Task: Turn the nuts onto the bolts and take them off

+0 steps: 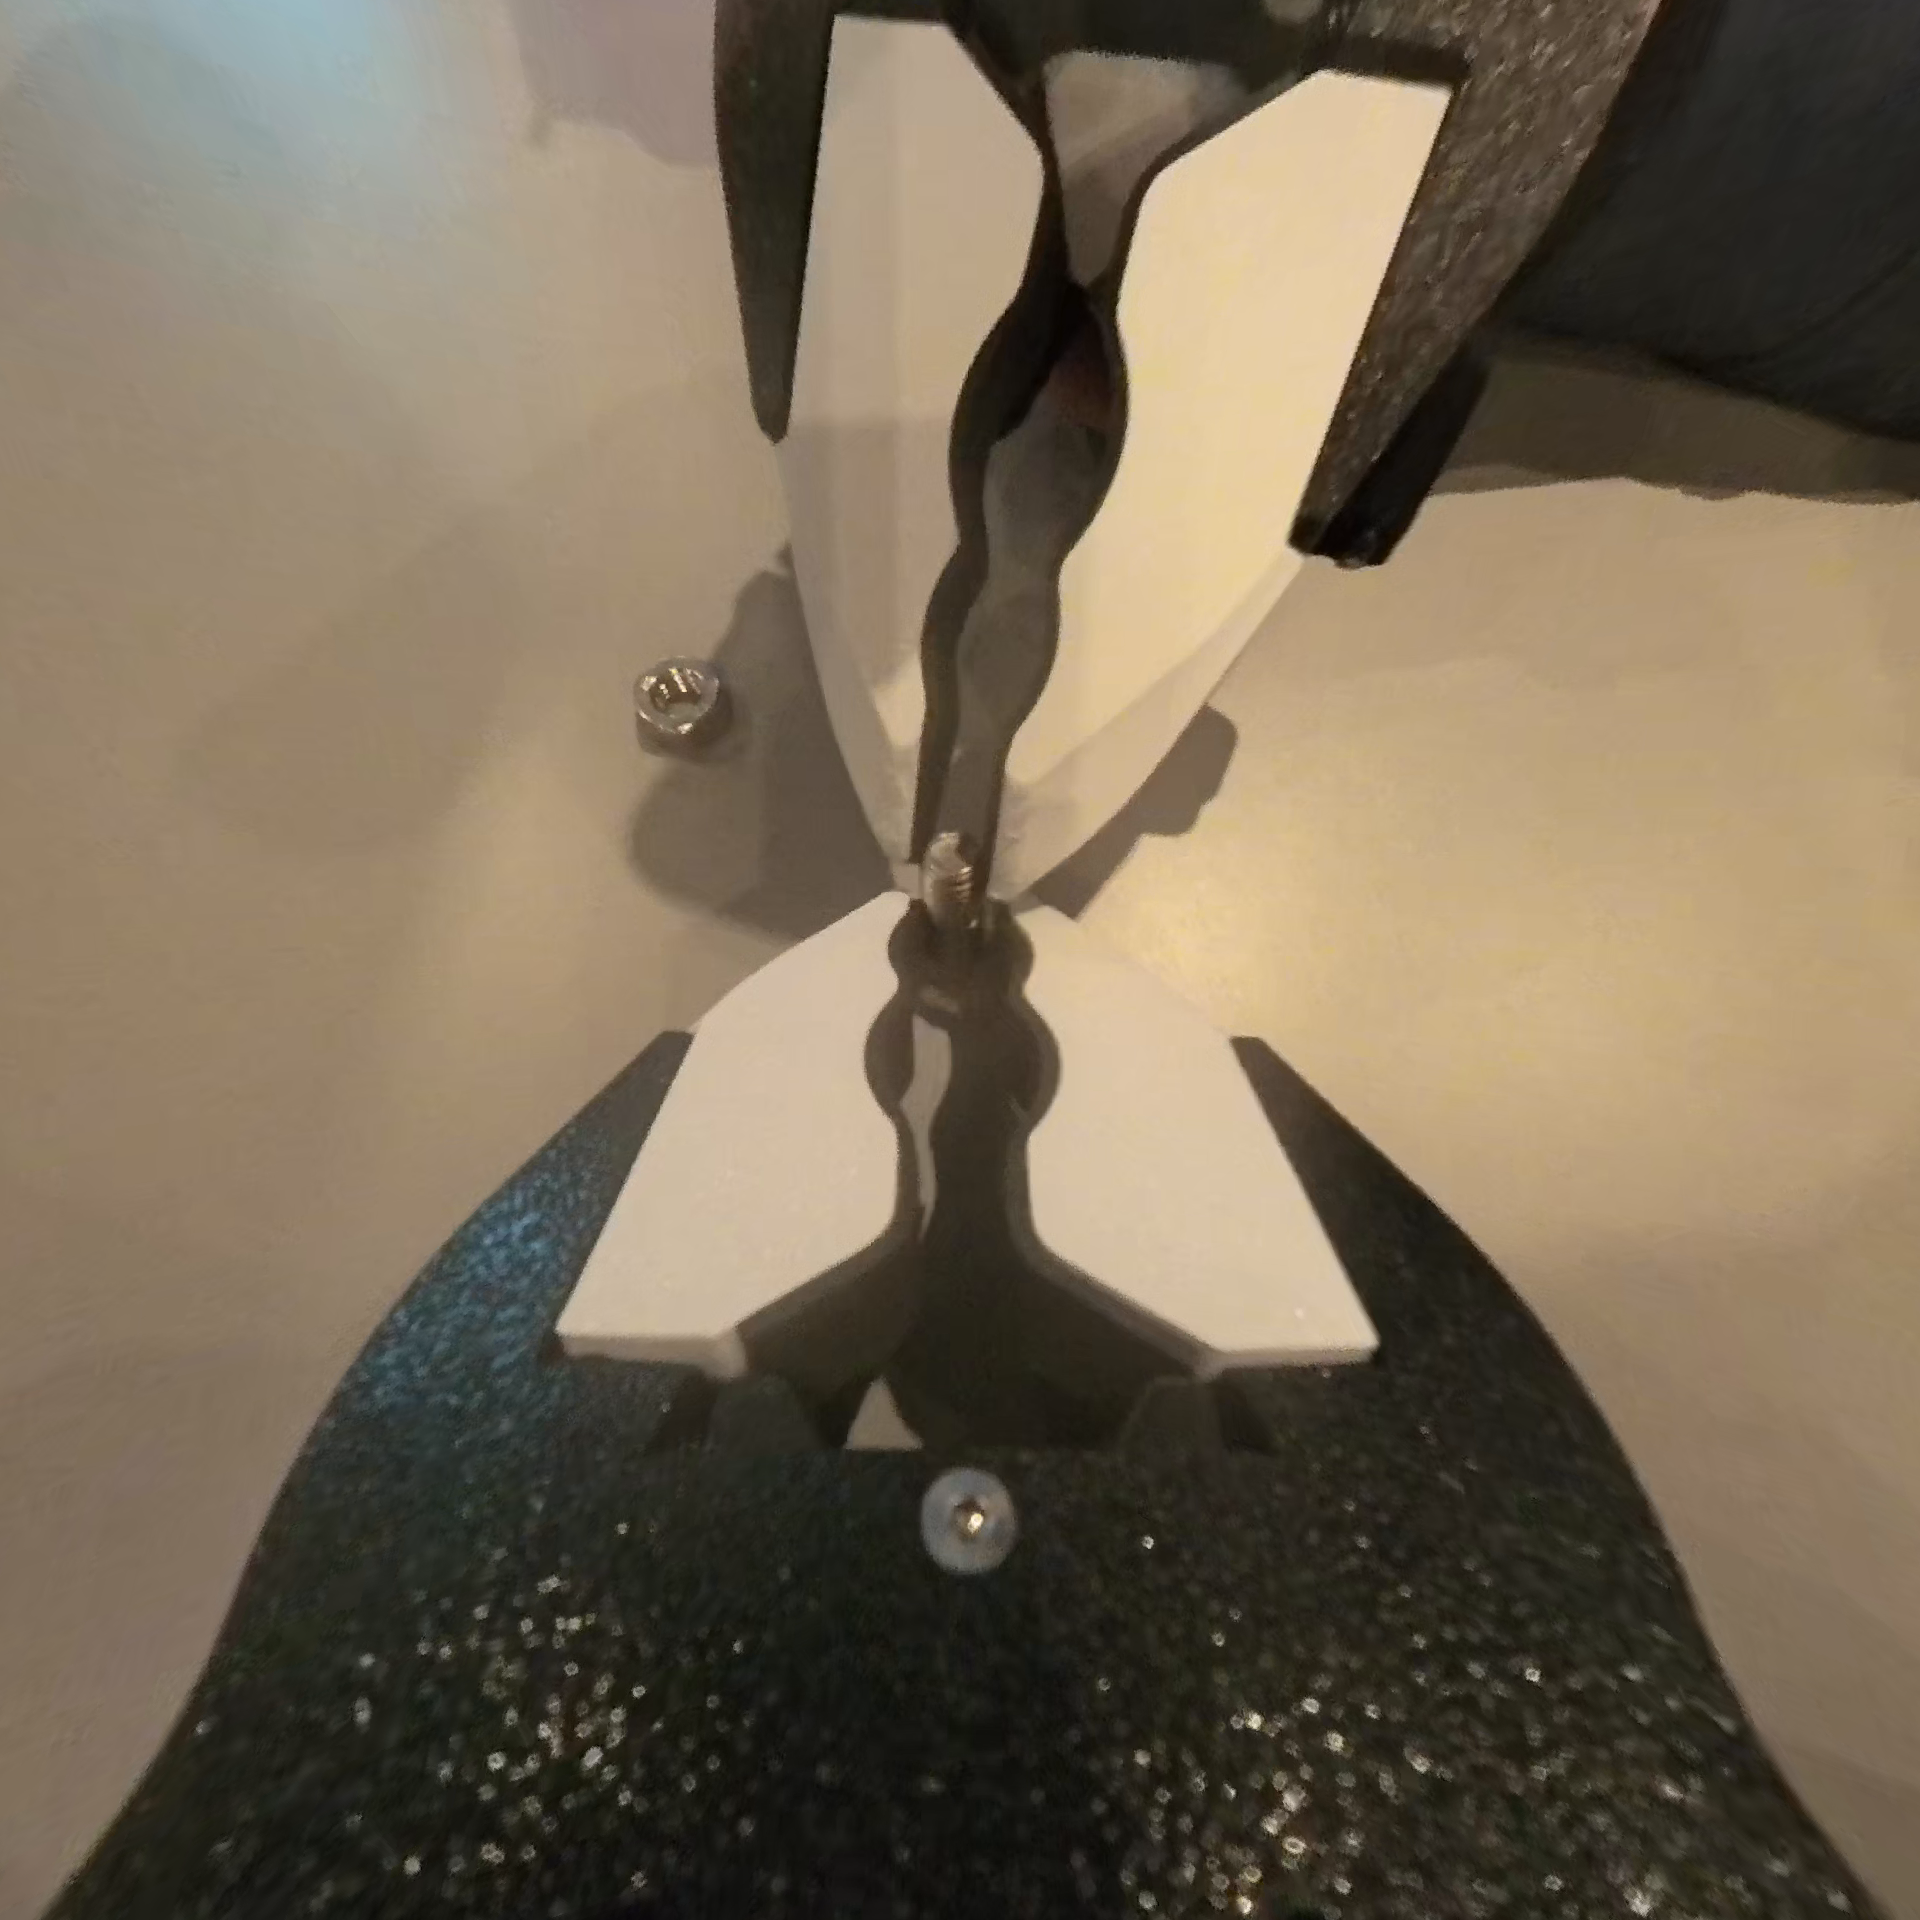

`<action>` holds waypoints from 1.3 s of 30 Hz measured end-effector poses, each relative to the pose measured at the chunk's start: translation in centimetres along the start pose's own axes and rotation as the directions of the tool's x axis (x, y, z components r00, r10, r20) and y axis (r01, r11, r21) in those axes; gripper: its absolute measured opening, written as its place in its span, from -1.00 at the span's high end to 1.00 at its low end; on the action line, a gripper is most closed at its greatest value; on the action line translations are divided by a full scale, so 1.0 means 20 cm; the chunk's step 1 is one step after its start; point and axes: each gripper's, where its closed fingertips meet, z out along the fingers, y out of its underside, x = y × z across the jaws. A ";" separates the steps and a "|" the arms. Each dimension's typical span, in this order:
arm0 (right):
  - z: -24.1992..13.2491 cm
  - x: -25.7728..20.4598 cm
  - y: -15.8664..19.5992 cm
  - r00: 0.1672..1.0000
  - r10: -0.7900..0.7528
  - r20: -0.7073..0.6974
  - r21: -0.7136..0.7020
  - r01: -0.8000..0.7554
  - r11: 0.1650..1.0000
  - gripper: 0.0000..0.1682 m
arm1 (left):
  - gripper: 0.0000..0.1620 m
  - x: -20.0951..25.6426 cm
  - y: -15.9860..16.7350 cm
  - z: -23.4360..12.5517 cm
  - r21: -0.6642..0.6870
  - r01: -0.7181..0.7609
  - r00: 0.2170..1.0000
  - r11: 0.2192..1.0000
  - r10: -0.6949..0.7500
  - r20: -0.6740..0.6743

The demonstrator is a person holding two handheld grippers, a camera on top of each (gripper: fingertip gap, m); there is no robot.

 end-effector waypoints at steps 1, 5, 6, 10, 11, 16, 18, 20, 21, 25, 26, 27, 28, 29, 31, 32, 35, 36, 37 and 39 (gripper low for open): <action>0.00 0.01 0.00 1.000 -0.005 -0.014 -0.006 0.005 1.000 0.89 | 0.74 0.00 0.00 0.00 -0.006 0.003 1.000 1.000 -0.003 -0.002; -0.05 0.05 0.03 0.997 -0.017 -0.079 -0.052 0.013 0.999 0.89 | 0.48 -0.02 0.04 -0.03 -0.040 0.011 0.999 0.999 -0.009 0.031; -0.06 0.06 0.03 0.995 -0.023 -0.095 -0.068 0.017 0.998 0.89 | 0.46 -0.03 0.03 -0.04 -0.031 0.014 0.999 0.999 -0.013 0.034; -0.06 0.07 0.04 0.989 -0.061 -0.134 -0.130 0.043 0.991 0.89 | 0.44 -0.04 0.00 -0.08 -0.004 0.004 0.998 1.000 -0.004 0.065; -0.06 0.06 0.04 0.988 -0.072 -0.140 -0.139 0.053 0.989 0.88 | 0.44 -0.04 -0.01 -0.08 -0.002 -0.001 0.997 1.000 0.001 0.072; -0.04 0.05 0.03 0.988 -0.076 -0.133 -0.134 0.058 0.989 0.88 | 0.42 -0.04 0.00 -0.07 -0.025 -0.028 0.996 0.999 0.030 0.087; -0.03 0.04 0.02 0.990 -0.076 -0.118 -0.121 0.062 0.991 0.87 | 0.41 -0.04 0.01 -0.06 -0.036 -0.032 0.996 0.999 0.035 0.087; -0.05 0.04 0.02 0.991 -0.075 -0.110 -0.109 0.063 0.992 0.82 | 0.41 -0.03 0.01 -0.05 -0.038 -0.031 0.996 0.999 0.034 0.080; -0.06 0.05 0.02 0.991 -0.069 -0.112 -0.097 0.058 0.994 0.82 | 0.42 -0.03 0.01 -0.05 -0.040 -0.031 0.996 0.999 0.034 0.081; -0.13 0.14 0.02 0.986 0.012 -0.166 -0.022 -0.016 1.000 0.81 | 0.44 -0.03 0.02 -0.04 -0.052 -0.026 0.995 0.998 0.030 0.092; -0.15 0.18 0.03 0.979 0.036 -0.203 -0.007 -0.038 0.999 0.80 | 0.45 -0.03 0.02 -0.04 -0.049 -0.020 0.995 0.999 0.025 0.092; -0.16 0.22 0.04 0.969 0.055 -0.243 -0.002 -0.057 0.998 0.79 | 0.45 -0.03 0.01 -0.03 -0.047 -0.015 0.996 0.999 0.019 0.090; -0.18 0.26 0.05 0.959 0.067 -0.275 -0.004 -0.071 0.997 0.79 | 0.45 -0.03 0.02 -0.03 -0.048 -0.012 0.996 0.999 0.017 0.086; -0.18 0.28 0.07 0.952 0.079 -0.295 -0.007 -0.085 0.996 0.77 | 0.45 -0.03 0.02 -0.02 -0.052 -0.012 0.996 0.999 0.016 0.083; -0.16 0.31 0.10 0.946 0.114 -0.303 -0.018 -0.126 0.992 0.73 | 0.46 -0.02 0.03 -0.01 -0.060 -0.008 0.997 0.998 0.013 0.081; -0.15 0.32 0.12 0.943 0.129 -0.308 -0.034 -0.147 0.989 0.71 | 0.46 -0.02 0.02 -0.01 -0.058 -0.006 0.997 0.998 0.011 0.081; -0.12 0.34 0.17 0.932 0.139 -0.335 -0.090 -0.179 0.980 0.69 | 0.46 -0.02 0.02 -0.01 -0.061 -0.005 0.996 0.998 0.011 0.084; -0.11 0.35 0.17 0.928 0.135 -0.346 -0.099 -0.179 0.979 0.68 | 0.46 -0.02 0.03 -0.01 -0.061 -0.003 0.996 0.998 0.008 0.084; -0.10 0.35 0.17 0.928 0.129 -0.348 -0.105 -0.176 0.979 0.67 | 0.46 -0.02 0.03 -0.01 -0.061 0.001 0.997 0.998 0.004 0.083; -0.09 0.36 0.17 0.926 0.123 -0.357 -0.111 -0.173 0.979 0.66 | 0.47 -0.02 0.03 -0.01 -0.060 0.008 0.997 0.998 -0.003 0.079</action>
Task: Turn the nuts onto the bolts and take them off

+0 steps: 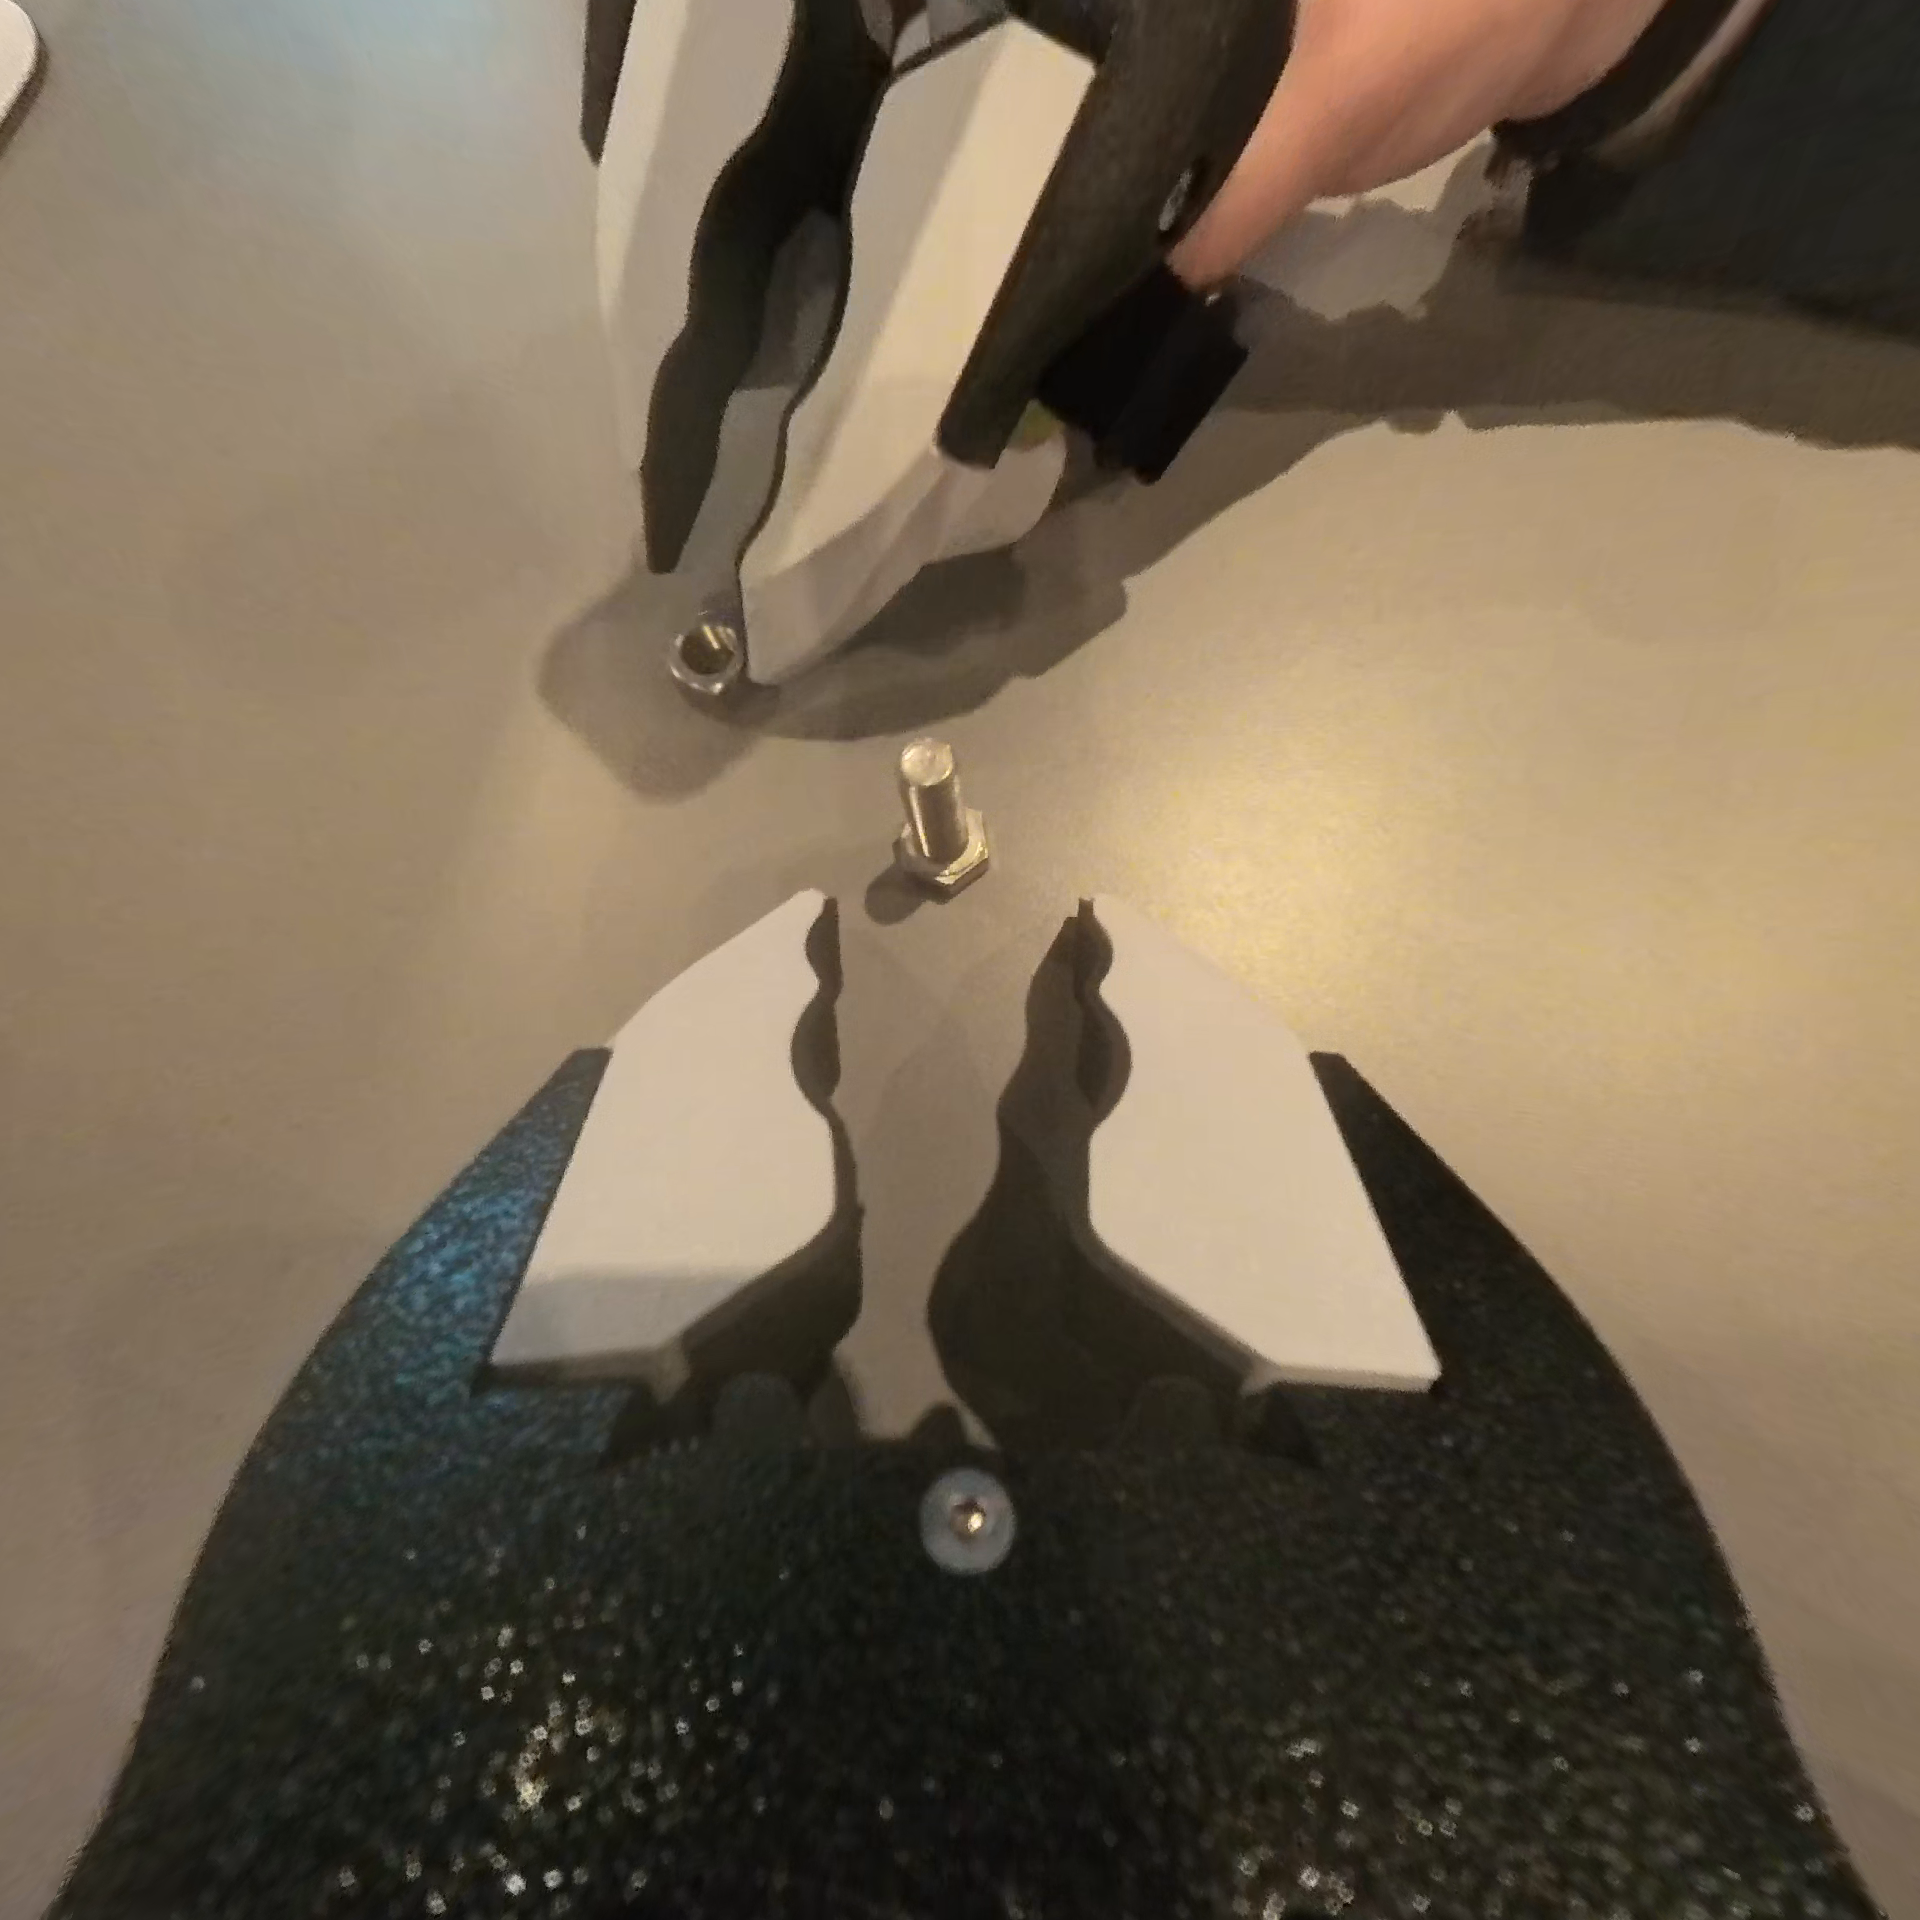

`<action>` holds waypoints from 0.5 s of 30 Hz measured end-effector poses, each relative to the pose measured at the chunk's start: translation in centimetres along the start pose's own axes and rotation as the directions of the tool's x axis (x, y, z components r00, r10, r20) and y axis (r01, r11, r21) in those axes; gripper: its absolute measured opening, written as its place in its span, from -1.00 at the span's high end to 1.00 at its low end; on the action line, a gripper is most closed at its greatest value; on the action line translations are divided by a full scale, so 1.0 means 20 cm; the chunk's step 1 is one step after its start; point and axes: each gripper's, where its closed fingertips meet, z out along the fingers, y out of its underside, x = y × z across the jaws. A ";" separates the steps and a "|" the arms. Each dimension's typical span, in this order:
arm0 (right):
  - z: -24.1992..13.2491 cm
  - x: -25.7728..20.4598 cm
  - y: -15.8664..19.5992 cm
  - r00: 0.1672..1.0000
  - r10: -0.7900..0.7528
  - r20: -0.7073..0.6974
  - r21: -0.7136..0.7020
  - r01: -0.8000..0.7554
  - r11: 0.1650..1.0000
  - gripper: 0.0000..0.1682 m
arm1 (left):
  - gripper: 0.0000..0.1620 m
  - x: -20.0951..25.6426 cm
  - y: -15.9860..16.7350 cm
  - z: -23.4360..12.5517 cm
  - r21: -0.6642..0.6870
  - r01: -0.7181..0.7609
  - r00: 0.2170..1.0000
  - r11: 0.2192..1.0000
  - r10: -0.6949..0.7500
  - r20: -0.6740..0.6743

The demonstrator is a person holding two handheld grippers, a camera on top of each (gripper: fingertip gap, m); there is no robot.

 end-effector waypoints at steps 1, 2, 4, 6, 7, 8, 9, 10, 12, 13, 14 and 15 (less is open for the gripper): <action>0.01 0.00 0.00 1.000 -0.002 0.001 -0.006 0.002 1.000 0.66 | 0.47 0.00 0.00 0.00 0.000 0.003 1.000 1.000 -0.003 -0.001; 0.01 -0.01 0.01 1.000 -0.004 0.004 -0.017 0.004 1.000 0.66 | 0.47 0.00 0.00 0.00 -0.001 0.006 1.000 1.000 -0.006 -0.002; 0.02 -0.01 0.01 1.000 -0.003 -0.002 -0.028 0.003 1.000 0.68 | 0.47 0.00 0.00 0.00 0.000 0.009 1.000 1.000 -0.009 -0.003; 0.03 0.00 0.00 1.000 -0.002 -0.012 -0.025 0.002 1.000 0.70 | 0.47 0.00 0.00 0.00 0.000 0.012 1.000 1.000 -0.012 -0.004; 0.03 -0.01 0.00 1.000 0.001 -0.010 -0.024 -0.001 1.000 0.74 | 0.47 0.00 0.00 0.00 0.000 0.014 1.000 1.000 -0.014 -0.005; 0.03 -0.01 0.00 1.000 0.007 -0.003 -0.022 -0.007 1.000 0.79 | 0.47 0.00 0.00 0.00 0.001 0.017 1.000 1.000 -0.017 -0.006; 0.03 -0.01 0.00 1.000 0.013 -0.004 -0.021 -0.013 1.000 0.79 | 0.47 0.00 0.00 0.00 0.002 0.019 1.000 1.000 -0.019 -0.006; 0.04 -0.01 0.00 1.000 0.017 -0.004 -0.021 -0.017 1.000 0.79 | 0.47 0.00 0.00 0.00 0.004 0.022 1.000 1.000 -0.022 -0.008; 0.03 -0.01 0.00 1.000 0.026 -0.003 -0.016 -0.026 1.000 0.79 | 0.46 0.00 0.00 0.00 0.010 0.028 1.000 1.000 -0.028 -0.011; 0.03 -0.01 0.00 1.000 0.029 -0.004 -0.011 -0.029 1.000 0.79 | 0.45 0.00 0.00 0.00 0.015 0.031 0.999 0.999 -0.031 -0.011; 0.03 -0.01 0.00 1.000 0.026 -0.007 -0.003 -0.026 1.000 0.79 | 0.45 -0.01 0.00 0.00 0.018 0.032 0.999 0.999 -0.032 -0.011; 0.02 0.00 0.00 1.000 0.019 -0.016 -0.001 -0.019 1.000 0.79 | 0.43 -0.01 -0.01 0.00 0.022 0.033 0.999 0.999 -0.032 -0.009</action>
